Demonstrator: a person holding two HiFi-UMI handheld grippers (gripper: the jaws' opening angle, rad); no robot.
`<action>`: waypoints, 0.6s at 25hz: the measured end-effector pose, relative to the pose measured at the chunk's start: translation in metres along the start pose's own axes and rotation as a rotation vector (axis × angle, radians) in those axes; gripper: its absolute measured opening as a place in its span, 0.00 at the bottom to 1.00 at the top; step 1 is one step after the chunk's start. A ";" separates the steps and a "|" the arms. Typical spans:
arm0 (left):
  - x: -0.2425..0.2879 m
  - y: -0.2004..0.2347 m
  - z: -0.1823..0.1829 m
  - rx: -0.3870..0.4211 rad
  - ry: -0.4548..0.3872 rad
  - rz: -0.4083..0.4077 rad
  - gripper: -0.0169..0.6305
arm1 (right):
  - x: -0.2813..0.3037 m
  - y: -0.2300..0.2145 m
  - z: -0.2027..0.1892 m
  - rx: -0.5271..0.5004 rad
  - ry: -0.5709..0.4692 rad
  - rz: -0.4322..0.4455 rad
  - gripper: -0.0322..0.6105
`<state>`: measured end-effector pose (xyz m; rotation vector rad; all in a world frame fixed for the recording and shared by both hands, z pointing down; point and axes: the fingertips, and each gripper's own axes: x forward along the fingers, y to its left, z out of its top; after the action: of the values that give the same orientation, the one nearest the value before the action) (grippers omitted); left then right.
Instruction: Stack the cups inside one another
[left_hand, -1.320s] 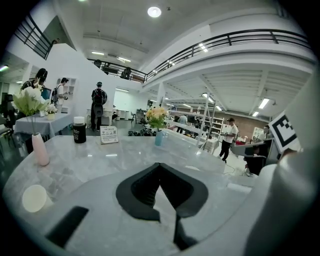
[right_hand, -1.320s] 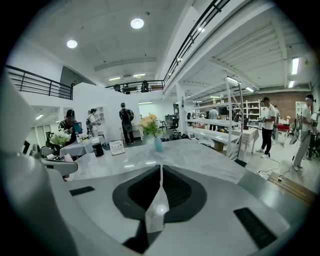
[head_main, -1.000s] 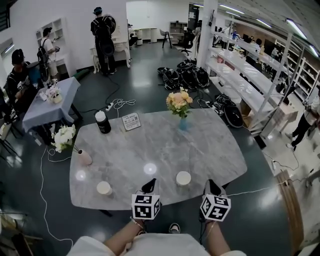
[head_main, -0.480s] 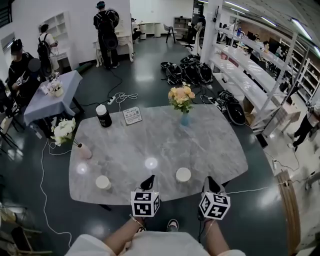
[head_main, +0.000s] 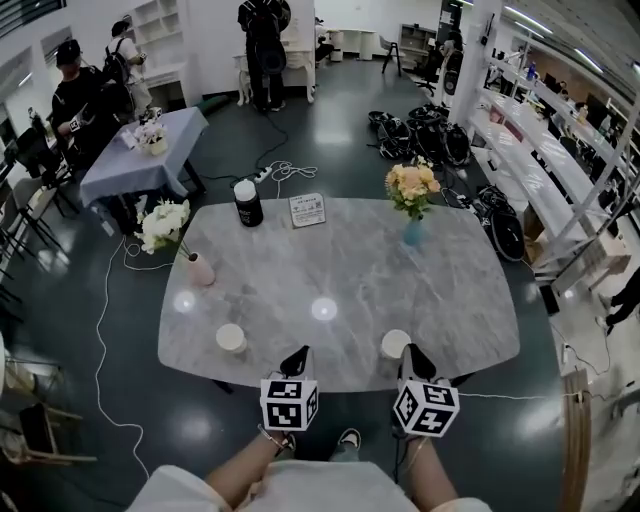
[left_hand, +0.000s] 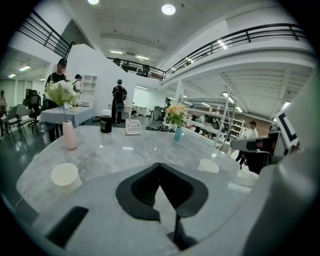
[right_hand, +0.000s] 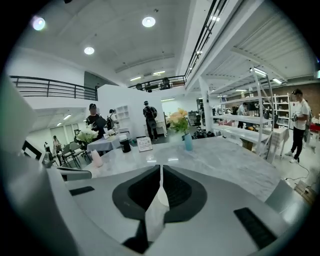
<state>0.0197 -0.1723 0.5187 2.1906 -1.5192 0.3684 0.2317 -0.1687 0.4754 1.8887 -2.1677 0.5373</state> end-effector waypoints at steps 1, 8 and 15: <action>-0.006 0.007 -0.001 -0.012 -0.001 0.022 0.02 | 0.004 0.010 0.000 -0.007 0.007 0.027 0.08; -0.048 0.061 -0.011 -0.086 -0.017 0.171 0.02 | 0.029 0.085 -0.002 -0.049 0.047 0.207 0.08; -0.092 0.119 -0.036 -0.185 -0.030 0.355 0.02 | 0.054 0.172 -0.022 -0.133 0.108 0.438 0.08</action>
<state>-0.1227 -0.1145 0.5326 1.7939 -1.8814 0.2920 0.0528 -0.1900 0.4940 1.2881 -2.4802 0.5374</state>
